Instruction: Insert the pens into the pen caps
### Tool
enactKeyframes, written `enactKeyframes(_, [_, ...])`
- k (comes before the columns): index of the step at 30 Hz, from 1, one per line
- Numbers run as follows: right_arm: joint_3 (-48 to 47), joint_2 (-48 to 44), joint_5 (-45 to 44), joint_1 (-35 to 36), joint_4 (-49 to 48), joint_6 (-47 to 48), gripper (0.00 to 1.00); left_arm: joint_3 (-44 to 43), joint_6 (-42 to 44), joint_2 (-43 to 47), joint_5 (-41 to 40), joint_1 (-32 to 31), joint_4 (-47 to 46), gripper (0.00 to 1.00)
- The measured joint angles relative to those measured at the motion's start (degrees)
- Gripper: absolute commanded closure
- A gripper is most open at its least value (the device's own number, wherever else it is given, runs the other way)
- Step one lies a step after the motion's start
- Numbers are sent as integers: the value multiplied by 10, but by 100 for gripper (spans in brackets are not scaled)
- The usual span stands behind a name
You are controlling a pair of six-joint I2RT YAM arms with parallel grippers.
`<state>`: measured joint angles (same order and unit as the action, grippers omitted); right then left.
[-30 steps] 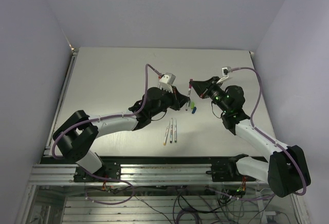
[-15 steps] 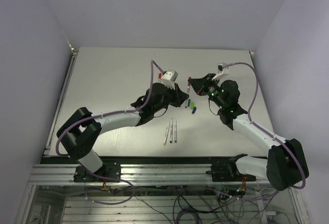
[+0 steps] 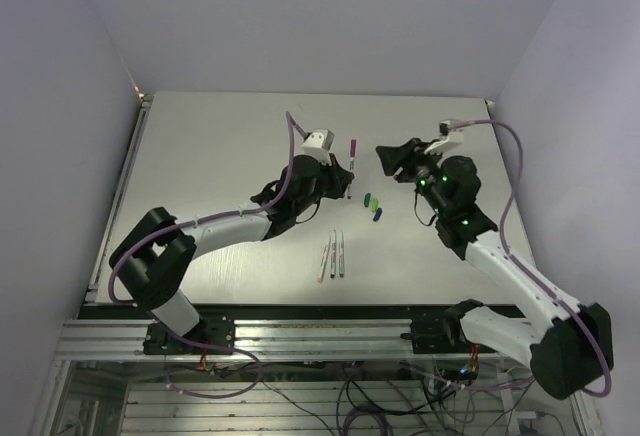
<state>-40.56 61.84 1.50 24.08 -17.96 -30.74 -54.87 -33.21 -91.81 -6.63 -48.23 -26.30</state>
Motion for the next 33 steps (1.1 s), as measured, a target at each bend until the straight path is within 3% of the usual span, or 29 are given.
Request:
enactKeyframes(6, [-16,-88,-84,0,20,28,54,-19,-1,-29,-40,0,57,93])
enactKeyframes(13, [-17,-85,-138,0,88,37,54,-120,34,-115,-99,16,139,93])
enactKeyframes(26, [-6,-71,-146,0,134,24,55,-369,80,-331,-123,76,314,93])
enactKeyframes(33, [-6,-62,-145,-1,135,23,55,-428,82,-384,-121,81,373,93])
